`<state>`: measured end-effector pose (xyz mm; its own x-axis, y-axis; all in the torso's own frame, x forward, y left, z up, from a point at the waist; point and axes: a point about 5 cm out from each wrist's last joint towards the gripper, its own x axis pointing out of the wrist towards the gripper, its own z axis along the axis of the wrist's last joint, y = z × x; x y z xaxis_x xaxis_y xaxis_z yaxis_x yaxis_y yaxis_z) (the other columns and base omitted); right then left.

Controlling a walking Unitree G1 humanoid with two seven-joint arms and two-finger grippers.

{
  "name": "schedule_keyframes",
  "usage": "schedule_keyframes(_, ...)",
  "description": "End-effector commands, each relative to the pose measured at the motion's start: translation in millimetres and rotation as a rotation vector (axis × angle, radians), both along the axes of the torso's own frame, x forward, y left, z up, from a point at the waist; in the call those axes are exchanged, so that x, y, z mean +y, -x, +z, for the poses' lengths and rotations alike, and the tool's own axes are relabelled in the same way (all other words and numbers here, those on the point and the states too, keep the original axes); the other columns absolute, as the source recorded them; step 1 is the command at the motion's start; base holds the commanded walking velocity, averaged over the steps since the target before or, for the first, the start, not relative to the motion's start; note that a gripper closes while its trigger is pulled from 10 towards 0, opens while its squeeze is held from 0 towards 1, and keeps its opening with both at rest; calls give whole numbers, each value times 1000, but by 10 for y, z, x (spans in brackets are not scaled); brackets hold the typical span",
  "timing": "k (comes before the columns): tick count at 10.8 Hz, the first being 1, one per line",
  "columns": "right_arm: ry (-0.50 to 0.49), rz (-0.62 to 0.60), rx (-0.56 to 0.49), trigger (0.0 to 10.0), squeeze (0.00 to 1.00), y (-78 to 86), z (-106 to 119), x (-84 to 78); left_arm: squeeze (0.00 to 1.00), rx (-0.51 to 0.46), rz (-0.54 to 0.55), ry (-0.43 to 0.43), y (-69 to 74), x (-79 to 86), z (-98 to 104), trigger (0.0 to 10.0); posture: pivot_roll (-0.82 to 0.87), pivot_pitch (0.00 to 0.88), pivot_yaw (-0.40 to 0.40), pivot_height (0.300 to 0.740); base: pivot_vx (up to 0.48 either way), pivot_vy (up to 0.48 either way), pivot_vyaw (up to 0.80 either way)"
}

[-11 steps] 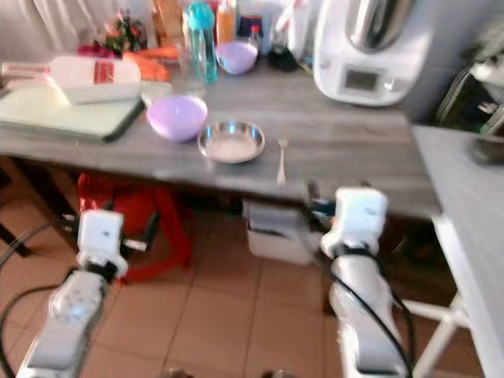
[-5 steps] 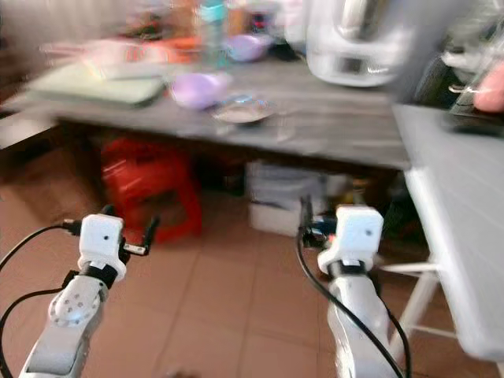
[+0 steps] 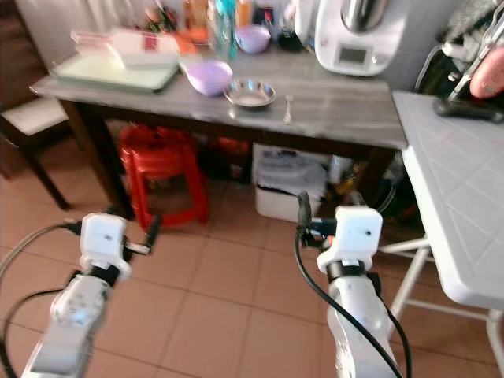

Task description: Setting the table

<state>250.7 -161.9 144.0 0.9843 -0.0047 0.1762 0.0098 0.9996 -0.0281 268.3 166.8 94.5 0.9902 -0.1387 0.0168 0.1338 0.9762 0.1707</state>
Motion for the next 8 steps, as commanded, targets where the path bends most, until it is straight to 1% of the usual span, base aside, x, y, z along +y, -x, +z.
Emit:
schedule_keyframes(1,2,-9,-8,10000,0,5,25,-29,0,-14,-30,11,-12,-36,50,10000,75,79,-19,740,0,-240,0)
schedule_keyframes(3,3,-12,-3,10000,0,16,18,-34,0,-14,-44,18,-22,-53,62,10000,73,81,-17,740,0,-319,0)
schedule_keyframes(4,1,-16,2,10000,0,12,14,-45,0,-13,-62,44,-31,-75,67,10000,73,81,-17,740,0,-326,0)
schedule_keyframes(8,-5,-23,-7,10000,0,-39,40,-22,0,-9,-74,47,-27,-78,72,10000,73,82,-13,740,0,-336,0)
